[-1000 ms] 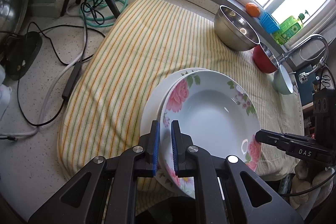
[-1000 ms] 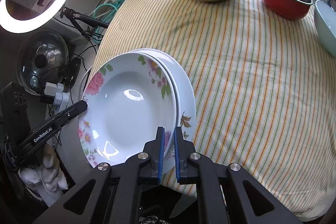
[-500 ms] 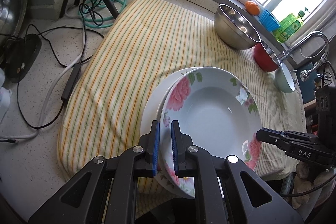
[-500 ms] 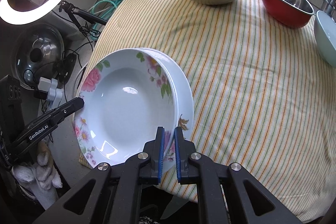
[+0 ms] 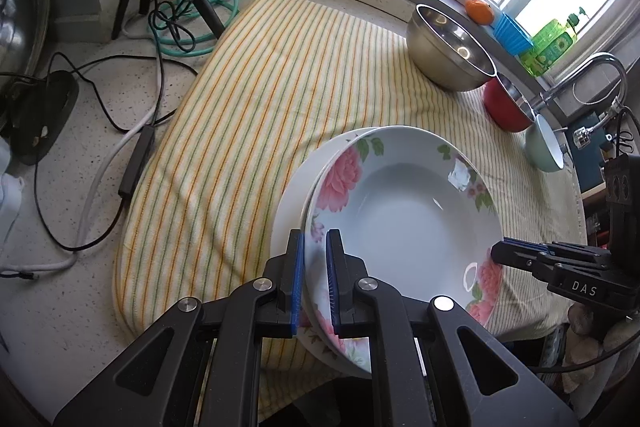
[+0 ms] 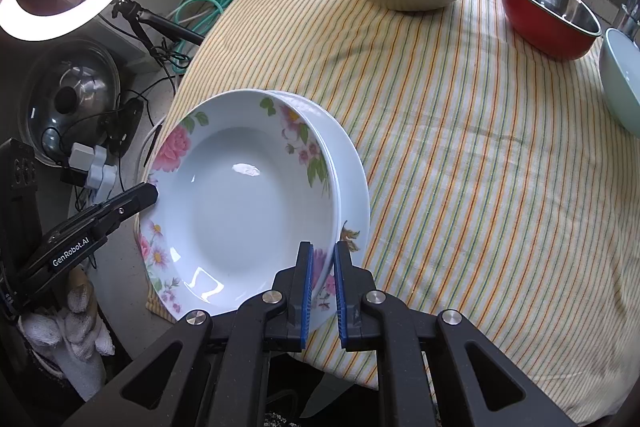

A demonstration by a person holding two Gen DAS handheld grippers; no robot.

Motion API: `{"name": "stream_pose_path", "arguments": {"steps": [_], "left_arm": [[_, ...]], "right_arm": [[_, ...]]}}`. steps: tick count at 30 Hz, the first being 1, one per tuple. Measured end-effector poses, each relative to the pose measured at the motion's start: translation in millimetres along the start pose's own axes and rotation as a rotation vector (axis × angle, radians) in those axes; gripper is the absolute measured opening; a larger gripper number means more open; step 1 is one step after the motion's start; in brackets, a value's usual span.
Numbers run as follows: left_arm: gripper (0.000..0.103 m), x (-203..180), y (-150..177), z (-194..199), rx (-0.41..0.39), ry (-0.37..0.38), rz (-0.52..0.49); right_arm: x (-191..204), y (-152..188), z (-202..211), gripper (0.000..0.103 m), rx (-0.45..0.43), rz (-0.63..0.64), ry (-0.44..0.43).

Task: Organize plates and bowls
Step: 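Open both grippers and release the plate stack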

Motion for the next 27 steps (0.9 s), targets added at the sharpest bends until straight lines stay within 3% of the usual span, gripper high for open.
{"name": "stream_pose_path", "arguments": {"steps": [14,20,22,23,27], "left_arm": [[0.010,-1.7,-4.0,12.5,-0.025,0.022,-0.004],[0.010,-7.8,-10.9,22.1,-0.062,-0.006,-0.034],[0.020,-8.2,-12.9,23.2,-0.063,-0.003,-0.033],[0.029,-8.6,-13.9,23.8,-0.066,0.005,-0.031],[0.032,-9.0,-18.5,27.1,-0.081,0.012,-0.027]], "right_arm": [[0.4,-1.0,6.1,0.011,-0.012,-0.013,-0.015],[0.2,-2.4,19.1,0.017,-0.063,-0.008,-0.011],[-1.3,-2.6,23.6,0.021,-0.080,-0.015,-0.013],[-2.7,-3.1,26.5,0.024,-0.093,-0.022,-0.016],[-12.6,-5.0,40.1,0.028,-0.144,-0.069,-0.042]]}}
Point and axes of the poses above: each gripper's, at about its wrist camera, not at the fingertips, and z roughly against the way its jaws point, x to its left, y to its underside, the point moved 7 cm from there along -z, roughly the way its jaws point, and after that the axes turned 12 degrees about -z, right-handed, at the moved point
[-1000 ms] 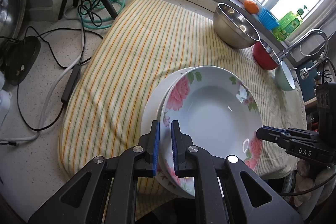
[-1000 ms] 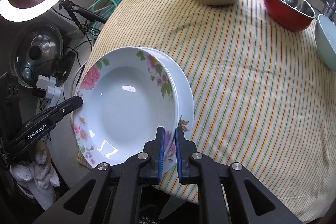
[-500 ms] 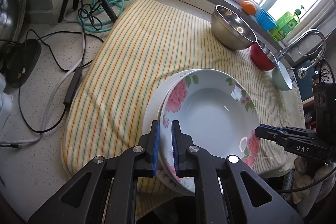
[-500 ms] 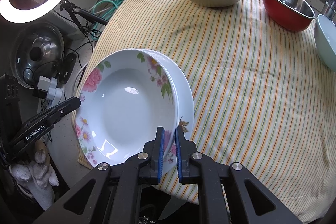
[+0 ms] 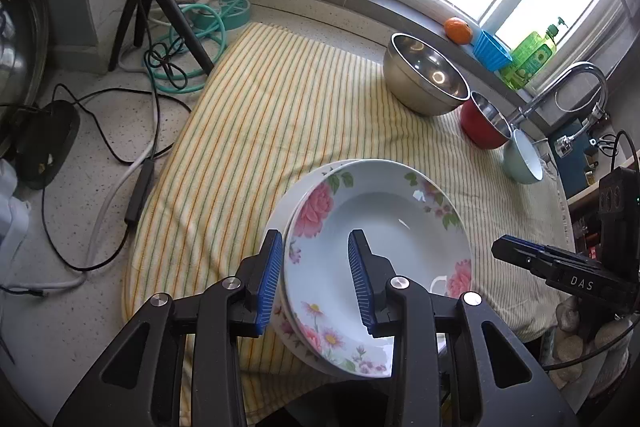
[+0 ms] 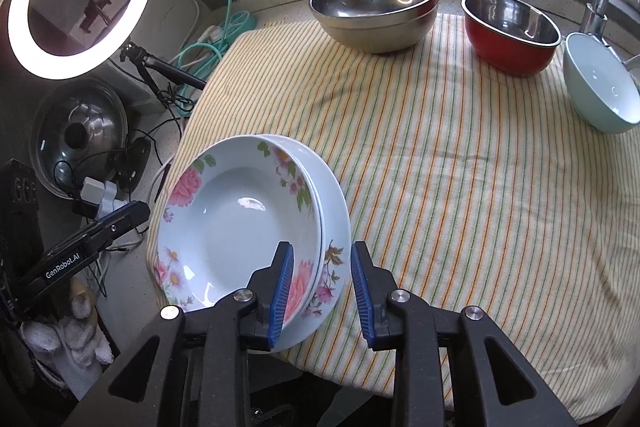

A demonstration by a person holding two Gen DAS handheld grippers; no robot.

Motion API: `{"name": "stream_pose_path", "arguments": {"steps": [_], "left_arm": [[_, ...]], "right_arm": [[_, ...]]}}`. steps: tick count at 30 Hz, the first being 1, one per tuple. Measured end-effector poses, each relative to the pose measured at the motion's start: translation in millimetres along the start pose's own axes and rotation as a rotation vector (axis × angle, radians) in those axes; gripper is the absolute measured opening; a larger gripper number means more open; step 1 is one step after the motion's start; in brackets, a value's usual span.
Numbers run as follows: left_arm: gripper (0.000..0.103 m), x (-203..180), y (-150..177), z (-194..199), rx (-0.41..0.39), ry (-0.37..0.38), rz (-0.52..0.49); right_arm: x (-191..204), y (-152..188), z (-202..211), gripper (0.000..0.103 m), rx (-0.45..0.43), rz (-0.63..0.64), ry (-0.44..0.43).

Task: Organize plates and bowls
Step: 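Open both grippers and release the plate stack, then move both open grippers toward the steel bowls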

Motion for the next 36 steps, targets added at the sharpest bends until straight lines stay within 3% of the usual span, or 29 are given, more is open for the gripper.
{"name": "stream_pose_path", "arguments": {"steps": [8,14,20,25,36], "left_arm": [[0.034,-0.7,-16.6,5.3,-0.041,-0.013,0.036],[0.039,-18.0,-28.5,1.9,-0.052,-0.008,0.011],[0.043,-34.8,-41.0,-8.3,-0.052,0.015,0.013],[0.044,-46.3,-54.8,-16.3,-0.054,0.034,0.021],[0.051,-55.7,-103.5,-39.3,-0.089,-0.023,0.010]], "right_arm": [[-24.3,-11.5,30.8,0.038,-0.120,-0.092,-0.012],[-43.7,-19.1,42.2,0.038,-0.175,-0.107,0.030],[-61.1,-34.5,51.7,0.038,-0.203,-0.158,0.008],[-66.2,-52.5,59.7,0.038,-0.220,-0.135,0.009],[-63.6,-119.6,64.8,0.038,-0.249,-0.053,0.006]]}}
Point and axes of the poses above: each gripper's, at about its wrist camera, not at the fingertips, and z roughly against the way its jaws point, x to its left, y to its underside, the point moved 7 cm from there along -z, roughly the way its jaws point, and after that the axes turned 12 degrees about -z, right-handed, at the moved point
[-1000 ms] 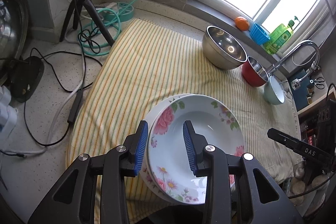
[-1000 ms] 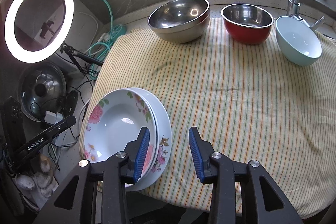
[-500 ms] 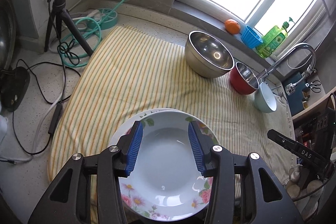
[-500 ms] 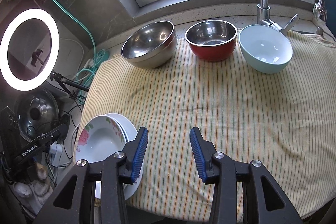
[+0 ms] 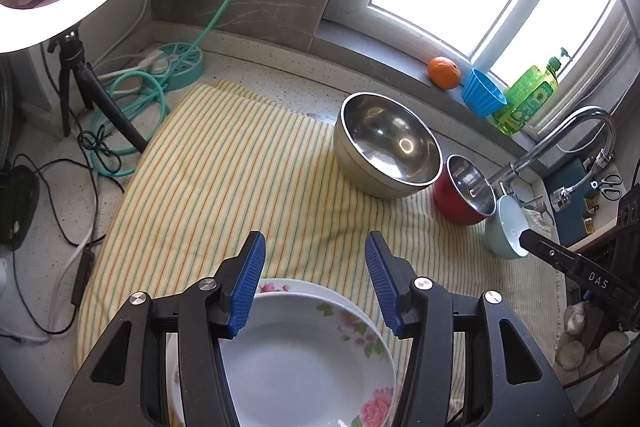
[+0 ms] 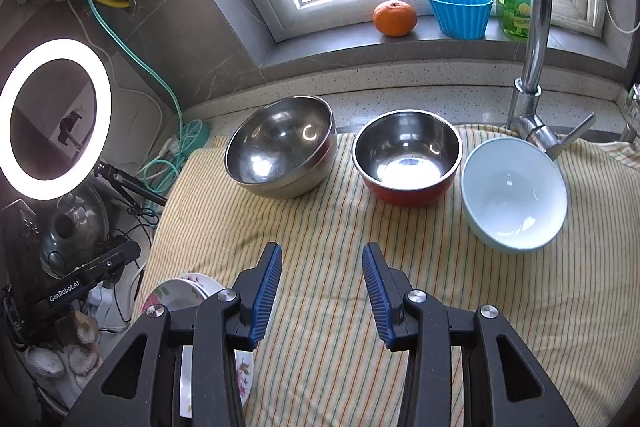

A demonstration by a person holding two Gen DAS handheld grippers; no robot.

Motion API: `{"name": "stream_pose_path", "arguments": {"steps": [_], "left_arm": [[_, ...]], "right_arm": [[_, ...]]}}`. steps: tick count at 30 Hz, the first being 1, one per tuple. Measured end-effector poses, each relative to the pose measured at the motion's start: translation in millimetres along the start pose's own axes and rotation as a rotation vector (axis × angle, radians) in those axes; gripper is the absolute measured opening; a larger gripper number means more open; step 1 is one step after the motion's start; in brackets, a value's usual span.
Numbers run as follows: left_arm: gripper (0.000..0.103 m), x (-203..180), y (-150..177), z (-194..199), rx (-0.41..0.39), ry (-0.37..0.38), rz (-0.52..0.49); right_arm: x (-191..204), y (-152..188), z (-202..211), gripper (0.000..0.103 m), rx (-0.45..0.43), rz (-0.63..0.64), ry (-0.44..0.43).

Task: Organize plates and bowls
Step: 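Move both open grippers toward the steel bowls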

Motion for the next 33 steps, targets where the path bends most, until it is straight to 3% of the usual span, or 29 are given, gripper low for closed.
{"name": "stream_pose_path", "arguments": {"steps": [5,13,23,30,33], "left_arm": [[0.051,-4.6,-18.4,-17.1,0.008,0.000,-0.003],[0.051,1.8,-45.6,-39.4,0.002,0.007,0.082],[0.047,-2.4,-65.4,-67.1,0.037,0.033,0.078],[0.038,1.5,-74.2,-83.6,0.061,0.030,0.104],[0.037,1.4,-76.7,-89.2,0.069,0.039,0.114]], "right_arm": [[6.7,-38.7,-11.9,0.038,-0.010,0.038,-0.016],[19.3,-82.0,-42.0,0.038,0.025,0.055,-0.067],[24.2,-111.1,-83.2,0.038,0.119,0.024,-0.095],[24.4,-125.2,-110.2,0.038,0.173,0.003,-0.075],[22.6,-128.4,-121.8,0.032,0.206,-0.015,-0.074]]}}
Point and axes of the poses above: each gripper's, at about its wrist camera, not at the fingertips, and z roughly against the way its jaws point, x to its left, y to its underside, the point moved 7 cm from there along -z, roughly the way its jaws point, and after that the axes turned 12 degrees about -z, right-handed, at the moved point
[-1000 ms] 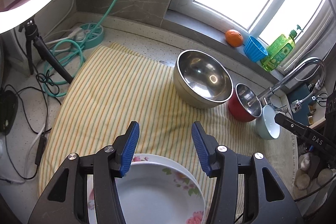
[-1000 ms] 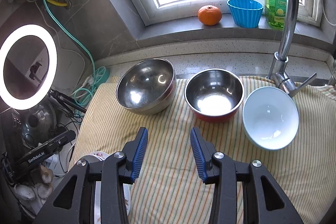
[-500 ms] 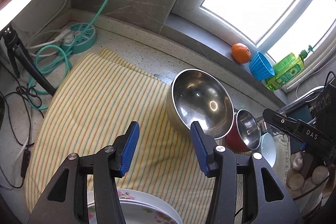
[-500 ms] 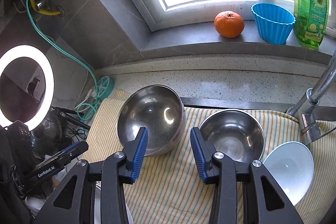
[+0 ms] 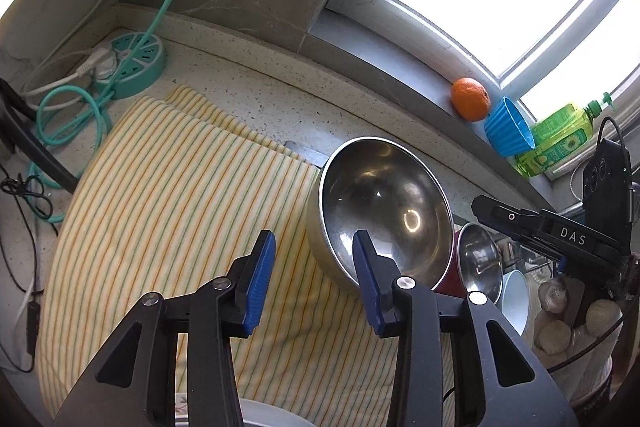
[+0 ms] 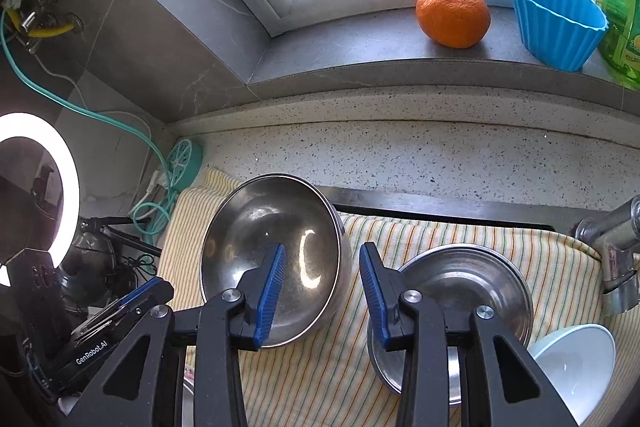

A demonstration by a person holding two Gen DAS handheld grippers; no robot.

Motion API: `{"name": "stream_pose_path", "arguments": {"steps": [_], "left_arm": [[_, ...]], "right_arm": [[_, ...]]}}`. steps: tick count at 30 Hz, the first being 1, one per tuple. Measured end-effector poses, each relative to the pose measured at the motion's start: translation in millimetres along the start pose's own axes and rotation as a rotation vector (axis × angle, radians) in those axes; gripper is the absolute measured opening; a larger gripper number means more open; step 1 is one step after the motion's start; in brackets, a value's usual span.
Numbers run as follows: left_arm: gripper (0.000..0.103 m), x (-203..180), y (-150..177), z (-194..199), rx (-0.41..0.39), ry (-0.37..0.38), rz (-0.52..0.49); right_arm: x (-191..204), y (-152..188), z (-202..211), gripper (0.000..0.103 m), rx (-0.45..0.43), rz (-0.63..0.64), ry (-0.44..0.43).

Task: Organize plates and bowls
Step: 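Move both open grippers toward the steel bowls, then close both grippers on the rim of the large plain steel bowl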

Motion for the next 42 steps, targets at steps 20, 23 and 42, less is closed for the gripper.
{"name": "stream_pose_path", "arguments": {"steps": [20,23,42], "left_arm": [[0.012,-1.7,-4.6,-26.3,0.048,0.009,-0.017],[0.012,-2.1,-5.5,-28.0,0.049,0.005,-0.023],[0.006,-3.7,-7.3,-36.8,0.056,-0.013,-0.050]], "right_arm": [[-0.1,-3.4,-33.1,0.018,0.049,0.024,0.062],[-0.6,-2.3,-34.9,0.015,0.054,0.025,0.065],[-7.8,2.0,-44.1,0.006,0.068,0.033,0.095]]}}
Point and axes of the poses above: each gripper's, at about its wrist camera, not at the fingertips, and z roughly against the way its jaws point, x to its left, y to its underside, the point moved 7 cm from there along -z, roughly the way its jaws point, and after that the axes turned 12 degrees about -z, right-handed, at the moved point
